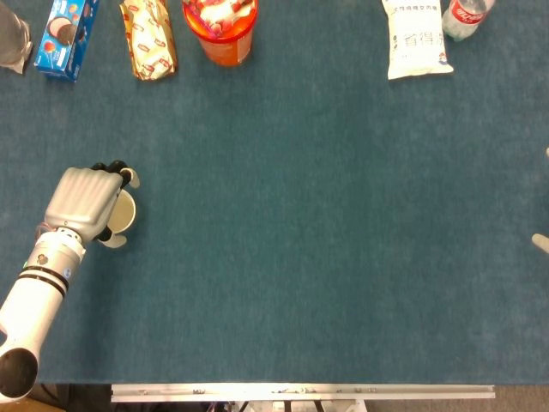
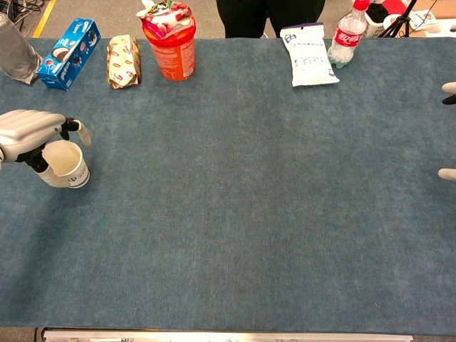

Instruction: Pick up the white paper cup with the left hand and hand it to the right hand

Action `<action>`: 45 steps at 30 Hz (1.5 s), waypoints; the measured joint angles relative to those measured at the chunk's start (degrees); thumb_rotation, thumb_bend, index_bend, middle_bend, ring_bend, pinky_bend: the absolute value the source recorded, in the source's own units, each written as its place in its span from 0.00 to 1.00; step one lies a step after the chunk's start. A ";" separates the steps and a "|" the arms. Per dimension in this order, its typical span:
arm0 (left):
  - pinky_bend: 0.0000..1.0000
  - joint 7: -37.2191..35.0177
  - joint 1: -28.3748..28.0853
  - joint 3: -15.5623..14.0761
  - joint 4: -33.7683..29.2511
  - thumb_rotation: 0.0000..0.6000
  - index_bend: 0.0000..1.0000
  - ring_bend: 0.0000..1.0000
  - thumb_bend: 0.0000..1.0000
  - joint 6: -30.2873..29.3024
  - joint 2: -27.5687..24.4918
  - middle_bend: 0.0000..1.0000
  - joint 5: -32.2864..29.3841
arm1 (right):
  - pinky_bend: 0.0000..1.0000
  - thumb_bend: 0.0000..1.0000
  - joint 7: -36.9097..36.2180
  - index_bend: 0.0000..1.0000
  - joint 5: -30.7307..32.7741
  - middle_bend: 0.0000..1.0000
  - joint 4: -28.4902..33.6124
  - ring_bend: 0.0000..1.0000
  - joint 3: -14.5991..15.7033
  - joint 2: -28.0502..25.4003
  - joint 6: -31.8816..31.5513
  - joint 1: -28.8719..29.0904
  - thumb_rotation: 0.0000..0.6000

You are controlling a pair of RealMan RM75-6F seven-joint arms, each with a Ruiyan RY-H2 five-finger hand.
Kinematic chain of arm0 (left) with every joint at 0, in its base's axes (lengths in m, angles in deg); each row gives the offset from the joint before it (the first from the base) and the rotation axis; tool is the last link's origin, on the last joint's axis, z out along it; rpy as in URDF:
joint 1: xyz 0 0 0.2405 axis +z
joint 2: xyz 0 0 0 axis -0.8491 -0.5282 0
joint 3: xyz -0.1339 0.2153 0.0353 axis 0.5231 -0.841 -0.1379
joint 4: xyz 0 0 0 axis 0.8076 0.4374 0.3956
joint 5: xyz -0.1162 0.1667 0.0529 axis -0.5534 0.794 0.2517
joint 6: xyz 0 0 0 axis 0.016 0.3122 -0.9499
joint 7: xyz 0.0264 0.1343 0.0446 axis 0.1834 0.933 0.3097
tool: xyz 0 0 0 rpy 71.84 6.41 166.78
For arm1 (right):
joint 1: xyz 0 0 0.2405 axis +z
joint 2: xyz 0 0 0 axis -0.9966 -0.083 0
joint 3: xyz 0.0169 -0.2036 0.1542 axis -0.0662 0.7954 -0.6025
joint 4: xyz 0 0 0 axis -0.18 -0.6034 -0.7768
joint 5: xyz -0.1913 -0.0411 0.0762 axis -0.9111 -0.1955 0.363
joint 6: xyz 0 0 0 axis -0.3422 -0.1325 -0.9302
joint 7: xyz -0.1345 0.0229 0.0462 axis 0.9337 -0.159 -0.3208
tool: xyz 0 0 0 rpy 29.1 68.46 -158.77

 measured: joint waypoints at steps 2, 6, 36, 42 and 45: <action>0.54 -0.32 0.14 -0.01 0.09 1.00 0.31 0.28 0.00 -0.09 0.03 0.24 0.39 | 0.33 0.00 0.00 0.14 0.04 0.21 -0.05 0.23 0.03 0.03 0.08 0.01 1.00; 0.56 -1.19 0.49 0.02 0.34 1.00 0.32 0.30 0.00 -0.31 0.14 0.26 1.27 | 0.33 0.00 -0.02 0.15 0.06 0.21 -0.10 0.23 0.06 0.10 0.14 0.02 1.00; 0.68 -4.30 2.65 0.66 1.95 1.00 0.44 0.41 0.00 -1.63 1.07 0.35 4.32 | 0.33 0.00 -0.02 0.17 0.23 0.21 -0.24 0.23 0.15 0.42 0.55 0.14 1.00; 0.71 -4.38 3.18 0.73 2.22 1.00 0.46 0.43 0.00 -2.28 1.33 0.37 5.11 | 0.33 0.00 -0.02 0.17 0.26 0.21 -0.21 0.23 0.18 0.48 0.65 0.18 1.00; 0.71 -4.31 3.33 0.66 2.35 1.00 0.47 0.43 0.02 -2.22 1.44 0.37 5.22 | 0.33 0.00 -0.04 0.17 0.28 0.21 -0.24 0.23 0.19 0.50 0.70 0.19 1.00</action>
